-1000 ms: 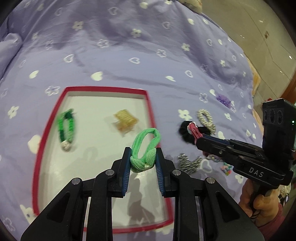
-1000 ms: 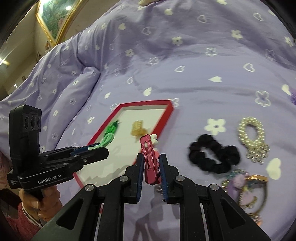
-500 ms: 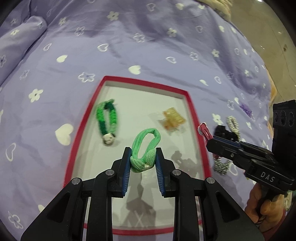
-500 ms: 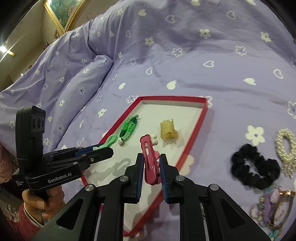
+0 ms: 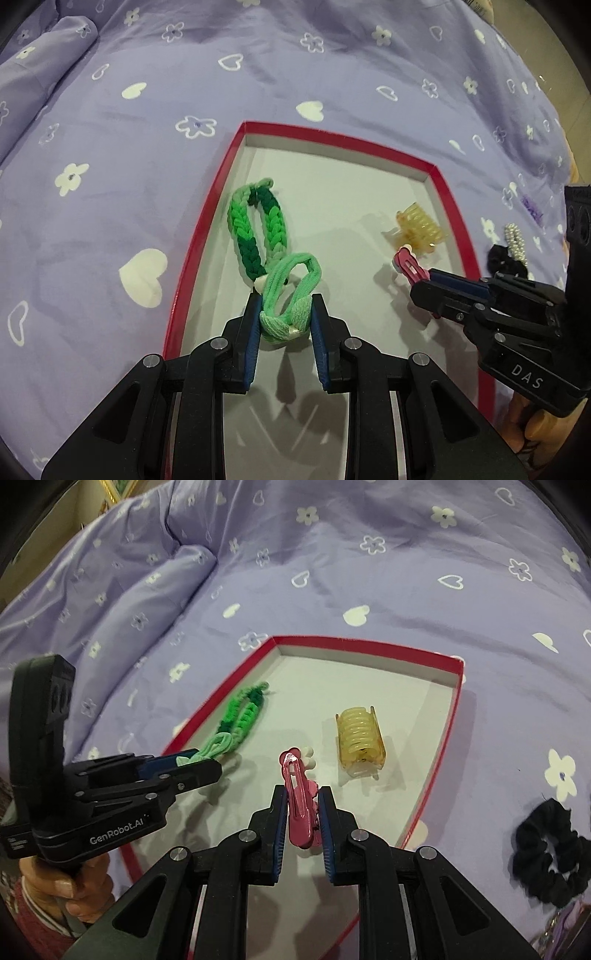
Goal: Organize jewelry
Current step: 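Carry the hair tie in the left tool and pink clip in the right tool into the tray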
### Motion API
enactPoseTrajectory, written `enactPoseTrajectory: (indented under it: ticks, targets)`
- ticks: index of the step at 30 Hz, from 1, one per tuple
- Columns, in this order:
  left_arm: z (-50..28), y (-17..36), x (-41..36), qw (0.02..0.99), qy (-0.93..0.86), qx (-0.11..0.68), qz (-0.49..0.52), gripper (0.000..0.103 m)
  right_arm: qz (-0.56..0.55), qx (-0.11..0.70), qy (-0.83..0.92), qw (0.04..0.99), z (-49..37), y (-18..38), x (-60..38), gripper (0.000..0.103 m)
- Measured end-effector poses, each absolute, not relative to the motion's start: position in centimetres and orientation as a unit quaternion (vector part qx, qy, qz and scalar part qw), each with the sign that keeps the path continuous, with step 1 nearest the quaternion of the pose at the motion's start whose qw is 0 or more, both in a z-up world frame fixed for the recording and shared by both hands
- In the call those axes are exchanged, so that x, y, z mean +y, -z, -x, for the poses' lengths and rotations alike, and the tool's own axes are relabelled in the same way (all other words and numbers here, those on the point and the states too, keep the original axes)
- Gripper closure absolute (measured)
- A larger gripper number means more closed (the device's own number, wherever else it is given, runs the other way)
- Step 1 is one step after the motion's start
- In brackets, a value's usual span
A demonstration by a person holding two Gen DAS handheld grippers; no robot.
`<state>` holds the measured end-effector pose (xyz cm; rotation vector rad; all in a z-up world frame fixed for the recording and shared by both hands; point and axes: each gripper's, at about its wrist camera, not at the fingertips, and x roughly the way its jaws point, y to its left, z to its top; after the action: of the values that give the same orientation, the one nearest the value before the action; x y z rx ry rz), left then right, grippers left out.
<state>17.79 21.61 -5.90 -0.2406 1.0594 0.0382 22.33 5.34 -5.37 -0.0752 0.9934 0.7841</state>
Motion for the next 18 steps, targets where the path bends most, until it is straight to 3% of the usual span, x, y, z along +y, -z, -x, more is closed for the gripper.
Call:
enactPoseTrajectory:
  ticks: [18]
  targets:
    - [-18.39, 6.14, 20.69, 0.856, -0.032, 0.509, 0.082, 0.067, 0.067, 0.459, -0.365, 0.807, -22.15, 5.53, 6.13, 0.085]
